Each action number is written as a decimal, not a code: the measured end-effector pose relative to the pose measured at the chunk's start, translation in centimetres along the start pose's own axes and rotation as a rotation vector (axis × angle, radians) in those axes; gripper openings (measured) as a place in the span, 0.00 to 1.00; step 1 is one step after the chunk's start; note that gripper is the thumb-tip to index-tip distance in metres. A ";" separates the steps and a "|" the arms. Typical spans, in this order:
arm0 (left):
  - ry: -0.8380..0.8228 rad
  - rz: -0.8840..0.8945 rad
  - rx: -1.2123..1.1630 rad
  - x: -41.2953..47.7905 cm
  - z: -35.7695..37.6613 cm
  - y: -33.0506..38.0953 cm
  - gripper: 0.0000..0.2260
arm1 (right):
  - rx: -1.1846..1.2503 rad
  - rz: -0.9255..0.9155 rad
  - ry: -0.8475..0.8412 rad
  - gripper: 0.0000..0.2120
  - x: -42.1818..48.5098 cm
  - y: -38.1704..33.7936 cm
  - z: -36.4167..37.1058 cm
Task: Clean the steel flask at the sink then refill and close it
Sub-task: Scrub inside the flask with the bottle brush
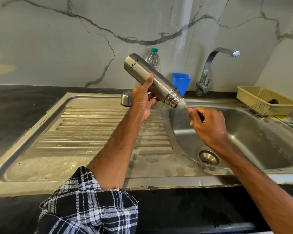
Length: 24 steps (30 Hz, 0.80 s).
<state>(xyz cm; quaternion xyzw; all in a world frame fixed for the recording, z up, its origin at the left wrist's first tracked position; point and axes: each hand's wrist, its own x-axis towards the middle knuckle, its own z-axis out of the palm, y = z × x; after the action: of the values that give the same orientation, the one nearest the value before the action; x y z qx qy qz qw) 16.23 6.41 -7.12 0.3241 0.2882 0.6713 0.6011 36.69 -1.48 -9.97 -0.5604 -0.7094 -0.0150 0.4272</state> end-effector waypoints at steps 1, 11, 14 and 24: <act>-0.008 0.000 0.011 0.0 0.1 0.0 0.11 | -0.034 0.007 -0.038 0.16 -0.1 -0.1 0.1; 0.006 -0.006 0.009 0.0 0.0 0.0 0.10 | 0.142 0.058 0.007 0.09 0.0 -0.2 0.1; -0.002 -0.008 0.001 -0.1 0.1 -0.1 0.12 | 0.082 0.033 0.042 0.06 0.2 0.1 0.0; -0.002 0.006 0.027 0.1 -0.1 -0.2 0.12 | 0.209 0.133 -0.051 0.08 0.0 -0.4 -0.1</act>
<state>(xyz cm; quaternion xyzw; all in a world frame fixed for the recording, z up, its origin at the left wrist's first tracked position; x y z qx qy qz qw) 16.23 6.58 -7.34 0.3339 0.2957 0.6687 0.5949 36.41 -1.71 -9.68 -0.5587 -0.6790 0.1015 0.4652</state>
